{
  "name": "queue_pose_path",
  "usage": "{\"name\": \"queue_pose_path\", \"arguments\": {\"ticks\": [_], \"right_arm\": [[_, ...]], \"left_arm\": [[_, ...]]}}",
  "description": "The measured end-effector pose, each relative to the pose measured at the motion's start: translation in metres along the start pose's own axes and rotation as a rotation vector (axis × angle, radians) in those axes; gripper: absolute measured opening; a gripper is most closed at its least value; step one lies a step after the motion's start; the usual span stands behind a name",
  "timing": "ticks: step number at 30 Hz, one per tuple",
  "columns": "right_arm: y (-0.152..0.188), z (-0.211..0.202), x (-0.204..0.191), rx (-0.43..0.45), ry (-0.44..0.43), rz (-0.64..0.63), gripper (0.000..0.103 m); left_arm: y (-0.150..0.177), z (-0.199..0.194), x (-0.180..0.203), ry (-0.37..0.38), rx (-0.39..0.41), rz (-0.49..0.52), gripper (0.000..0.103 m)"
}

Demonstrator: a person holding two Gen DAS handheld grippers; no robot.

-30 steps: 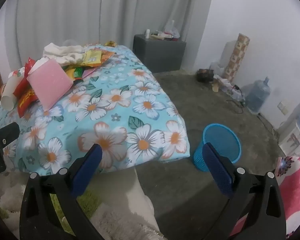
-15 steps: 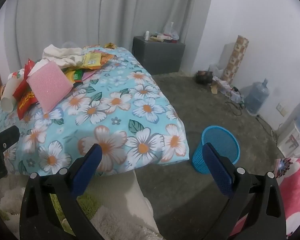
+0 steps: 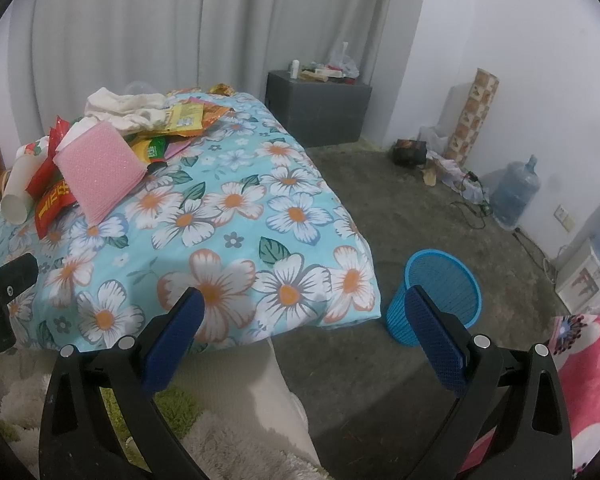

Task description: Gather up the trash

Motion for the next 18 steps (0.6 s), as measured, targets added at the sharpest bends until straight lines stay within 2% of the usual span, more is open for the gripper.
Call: {"name": "queue_pose_path", "arguments": {"ticks": [18], "right_arm": [[-0.0009, -0.0007, -0.0017, 0.000, 0.001, 0.000, 0.095]], "left_arm": [[0.0003, 0.0021, -0.0031, -0.012, -0.006, -0.002, 0.098]]}}
Point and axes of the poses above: each gripper's, at about its wrist camera, not at the fingertips, and z roughly the way its jaws point, x to its right, y to its underside, the point moved 4 cm from there along z, roughly the way its jaws point, and after that the axes turned 5 degrees about -y, right-handed, at the moved point
